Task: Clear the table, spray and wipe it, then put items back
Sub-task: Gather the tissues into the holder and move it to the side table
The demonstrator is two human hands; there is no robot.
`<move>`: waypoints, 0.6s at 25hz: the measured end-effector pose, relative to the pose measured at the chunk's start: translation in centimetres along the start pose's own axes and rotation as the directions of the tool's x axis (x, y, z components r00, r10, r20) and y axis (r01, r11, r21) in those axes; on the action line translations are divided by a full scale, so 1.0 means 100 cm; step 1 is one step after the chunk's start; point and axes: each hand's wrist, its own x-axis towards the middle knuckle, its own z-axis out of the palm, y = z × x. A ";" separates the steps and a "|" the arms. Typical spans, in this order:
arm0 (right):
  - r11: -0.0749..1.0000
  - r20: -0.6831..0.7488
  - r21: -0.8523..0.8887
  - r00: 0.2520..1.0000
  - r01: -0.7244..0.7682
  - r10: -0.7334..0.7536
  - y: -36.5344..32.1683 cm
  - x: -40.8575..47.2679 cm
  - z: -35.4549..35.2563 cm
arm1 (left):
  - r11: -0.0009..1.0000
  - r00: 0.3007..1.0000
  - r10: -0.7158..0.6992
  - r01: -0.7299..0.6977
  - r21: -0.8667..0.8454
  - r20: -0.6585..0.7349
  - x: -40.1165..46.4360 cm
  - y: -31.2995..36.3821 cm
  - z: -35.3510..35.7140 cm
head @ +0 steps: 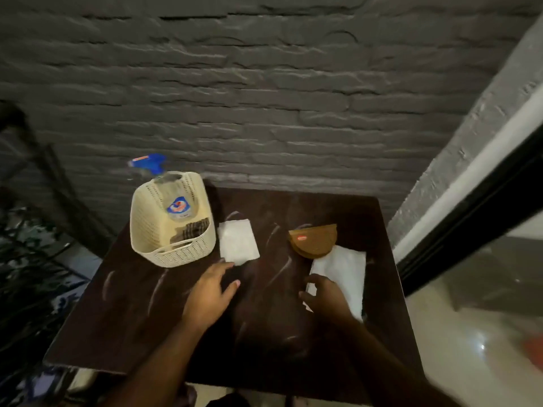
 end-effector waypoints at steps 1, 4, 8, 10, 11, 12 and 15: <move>1.000 -0.005 -0.003 1.000 -0.007 0.007 0.000 0.003 0.000 | 1.000 1.000 -0.002 0.002 -0.002 0.016 0.008 0.002 0.003; 0.998 -0.023 0.033 0.998 -0.060 0.060 -0.008 0.014 0.003 | 1.000 0.996 -0.018 0.019 -0.016 0.091 0.039 0.001 0.011; 0.986 0.023 0.116 0.993 -0.120 0.118 -0.034 0.044 0.028 | 0.994 0.976 -0.092 0.100 -0.033 0.198 0.072 -0.024 0.015; 0.974 0.019 0.169 0.988 -0.154 0.153 -0.057 0.070 0.044 | 0.993 0.964 -0.105 0.114 -0.025 0.243 0.083 -0.042 0.017; 0.968 0.005 0.192 0.986 -0.163 0.165 -0.069 0.086 0.052 | 0.992 0.957 -0.115 0.125 -0.022 0.265 0.086 -0.050 0.017; 0.965 -0.016 0.202 0.985 -0.165 0.171 -0.081 0.103 0.061 | 0.992 0.953 -0.111 0.123 -0.024 0.281 0.089 -0.058 0.018; 0.968 -0.059 0.177 0.980 -0.179 0.192 -0.111 0.153 0.082 | 0.994 0.947 -0.069 0.091 -0.056 0.314 0.099 -0.078 0.021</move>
